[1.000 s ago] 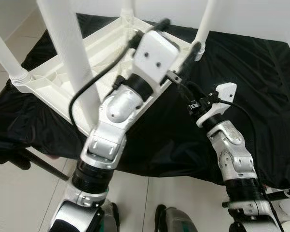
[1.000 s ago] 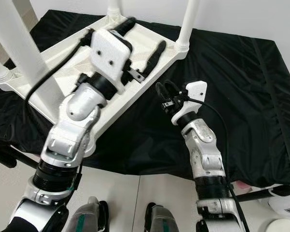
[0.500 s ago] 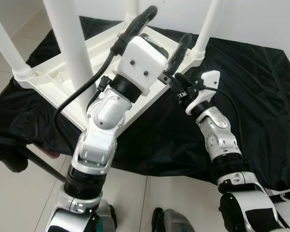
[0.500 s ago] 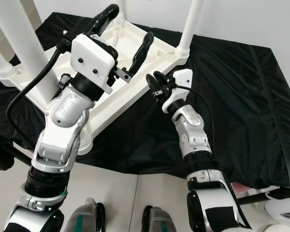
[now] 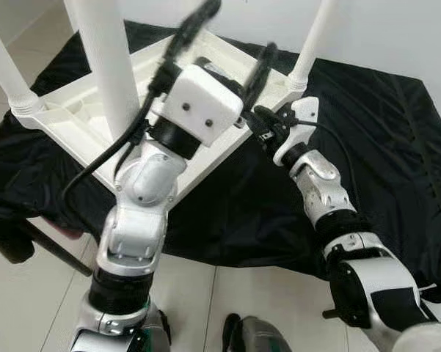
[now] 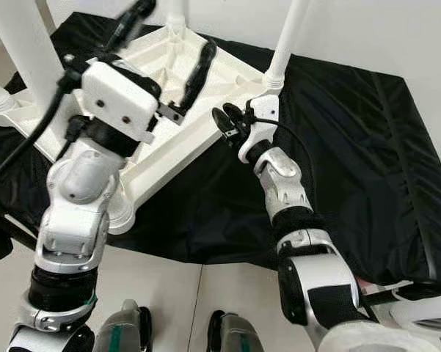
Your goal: Building children table
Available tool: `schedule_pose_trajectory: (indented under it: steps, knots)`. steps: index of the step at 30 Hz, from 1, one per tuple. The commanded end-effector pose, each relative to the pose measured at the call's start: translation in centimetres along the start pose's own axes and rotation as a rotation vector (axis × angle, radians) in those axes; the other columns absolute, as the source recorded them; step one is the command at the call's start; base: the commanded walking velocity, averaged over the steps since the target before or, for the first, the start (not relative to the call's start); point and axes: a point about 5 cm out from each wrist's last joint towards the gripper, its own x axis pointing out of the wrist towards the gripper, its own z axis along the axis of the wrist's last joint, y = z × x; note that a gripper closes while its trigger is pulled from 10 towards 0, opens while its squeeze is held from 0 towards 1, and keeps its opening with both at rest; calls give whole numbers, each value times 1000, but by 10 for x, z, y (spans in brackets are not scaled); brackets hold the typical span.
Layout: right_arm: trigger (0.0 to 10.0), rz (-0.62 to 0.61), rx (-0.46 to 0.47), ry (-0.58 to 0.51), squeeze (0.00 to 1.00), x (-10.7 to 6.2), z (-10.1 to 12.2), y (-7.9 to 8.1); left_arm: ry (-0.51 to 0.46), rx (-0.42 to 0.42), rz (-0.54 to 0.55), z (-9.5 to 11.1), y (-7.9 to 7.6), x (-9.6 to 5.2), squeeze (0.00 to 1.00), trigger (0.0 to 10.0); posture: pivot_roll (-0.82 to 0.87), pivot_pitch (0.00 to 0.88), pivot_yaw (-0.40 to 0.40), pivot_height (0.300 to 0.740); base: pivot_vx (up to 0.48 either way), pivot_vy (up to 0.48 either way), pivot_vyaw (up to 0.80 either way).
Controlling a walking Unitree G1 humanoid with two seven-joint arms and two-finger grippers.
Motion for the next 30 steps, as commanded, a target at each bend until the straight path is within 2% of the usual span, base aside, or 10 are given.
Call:
schedule_pose_trajectory:
  steps: [1,17,19,20,21,23,25,26,28,30]
  knots:
    - [10000,0,2,13,0,1,-4,0,-18,38,195,5,14,-4,0,10000,169,110,-111,740,0,0,0]
    - [10000,36,14,65,0,24,-5,15,-61,256,221,13,37,-13,0,10000,200,96,-91,740,0,0,0]
    - [10000,48,15,76,0,25,-6,19,-45,207,131,7,28,-15,0,10000,210,108,-97,740,0,0,0]
    - [10000,73,14,95,0,28,-9,24,5,83,-39,-2,11,-21,0,10000,212,121,-100,740,0,0,0]
    - [10000,84,11,102,0,28,-10,26,22,26,-101,-5,4,-25,0,10000,212,121,-100,740,0,0,0]
    - [10000,90,9,106,0,29,-11,27,30,-3,-129,-5,1,-27,0,10000,212,121,-100,740,0,0,0]
    - [10000,103,4,120,0,29,-13,31,183,-250,-217,-18,-11,-40,0,10000,208,131,-98,740,0,0,0]
    - [10000,103,4,120,0,29,-13,31,183,-250,-217,-18,-11,-40,0,10000,208,131,-98,740,0,0,0]
    - [10000,109,2,132,0,30,-15,32,300,-454,-293,-26,-22,-55,0,10000,206,137,-97,740,0,0,0]
    - [10000,109,1,138,0,30,-15,32,320,-503,-315,-26,-25,-61,0,10000,206,138,-96,740,0,0,0]
